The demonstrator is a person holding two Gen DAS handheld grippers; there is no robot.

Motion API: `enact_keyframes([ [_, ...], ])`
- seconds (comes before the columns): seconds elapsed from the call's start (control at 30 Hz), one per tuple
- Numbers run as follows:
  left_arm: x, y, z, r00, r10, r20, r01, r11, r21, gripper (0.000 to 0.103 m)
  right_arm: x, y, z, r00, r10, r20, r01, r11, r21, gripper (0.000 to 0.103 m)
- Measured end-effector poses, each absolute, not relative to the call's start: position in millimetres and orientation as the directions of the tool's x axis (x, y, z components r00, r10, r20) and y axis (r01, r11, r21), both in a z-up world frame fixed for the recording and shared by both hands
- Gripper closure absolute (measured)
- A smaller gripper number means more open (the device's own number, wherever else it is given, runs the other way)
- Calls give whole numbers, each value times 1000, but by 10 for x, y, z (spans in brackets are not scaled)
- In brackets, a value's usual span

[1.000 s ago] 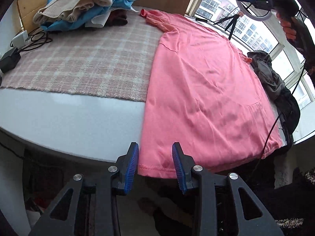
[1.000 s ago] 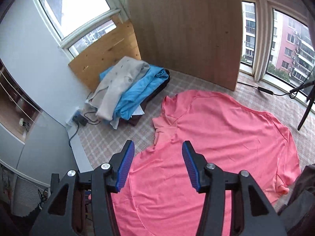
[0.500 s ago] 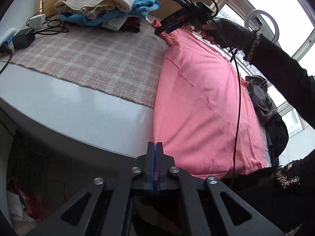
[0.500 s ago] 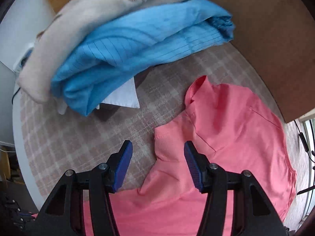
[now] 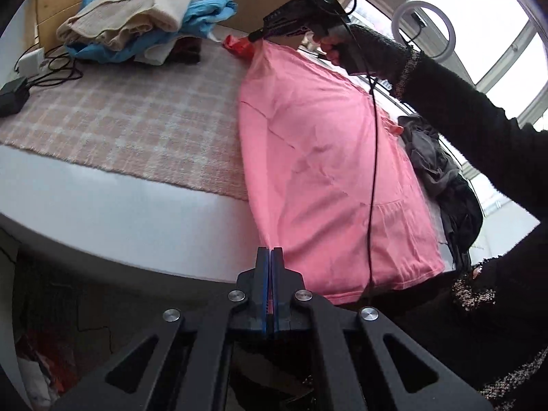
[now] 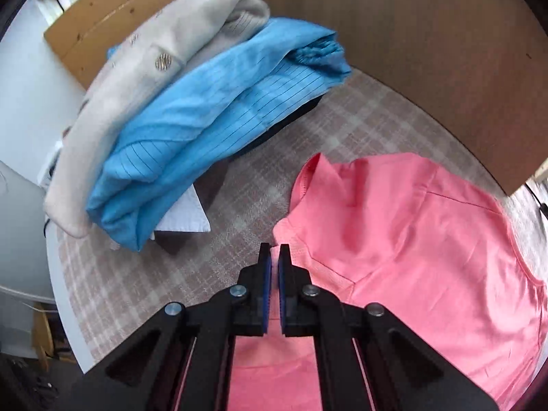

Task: Fold clothes

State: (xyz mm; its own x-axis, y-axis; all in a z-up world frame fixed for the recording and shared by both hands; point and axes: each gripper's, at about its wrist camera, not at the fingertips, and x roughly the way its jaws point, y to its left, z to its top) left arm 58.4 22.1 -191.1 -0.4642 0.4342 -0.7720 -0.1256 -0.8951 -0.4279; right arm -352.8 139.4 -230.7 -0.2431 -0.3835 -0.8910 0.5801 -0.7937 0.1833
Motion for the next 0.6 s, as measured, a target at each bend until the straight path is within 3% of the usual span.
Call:
enact_keyframes([
  [0.17, 521, 732, -1729, -388, 526, -757, -320, -847, -424, 102, -3379, 2241, -2015, -340, -463, -818, 444, -846, 295, 99],
  [0.3, 437, 1248, -1832, -256, 604, -755, -450, -766, -460, 102, -3205, 3022, -1953, -416, -454, -788, 290, -887, 359, 99],
  [0.37, 391, 1509, -1959, -170, 621, -765, -492, -726, -480, 101, -3153, 3420, -2149, -431, -387, -815, 180, -922, 343, 99],
  [0.47, 471, 1587, -2067, -105, 569, -815, -493, -742, -455, 99, -3103, 3852, -2517, -305, -237, -923, -5, -968, 250, 83],
  [0.53, 590, 1464, -2004, -113, 573, -812, -489, -743, -456, 90, -2866, 4109, -2481, -316, -303, -899, -34, -943, 330, 83],
  [0.6, 723, 1218, -1877, -158, 547, -822, -469, -774, -425, 87, -2564, 4322, -2261, -379, -327, -866, -40, -929, 368, 81],
])
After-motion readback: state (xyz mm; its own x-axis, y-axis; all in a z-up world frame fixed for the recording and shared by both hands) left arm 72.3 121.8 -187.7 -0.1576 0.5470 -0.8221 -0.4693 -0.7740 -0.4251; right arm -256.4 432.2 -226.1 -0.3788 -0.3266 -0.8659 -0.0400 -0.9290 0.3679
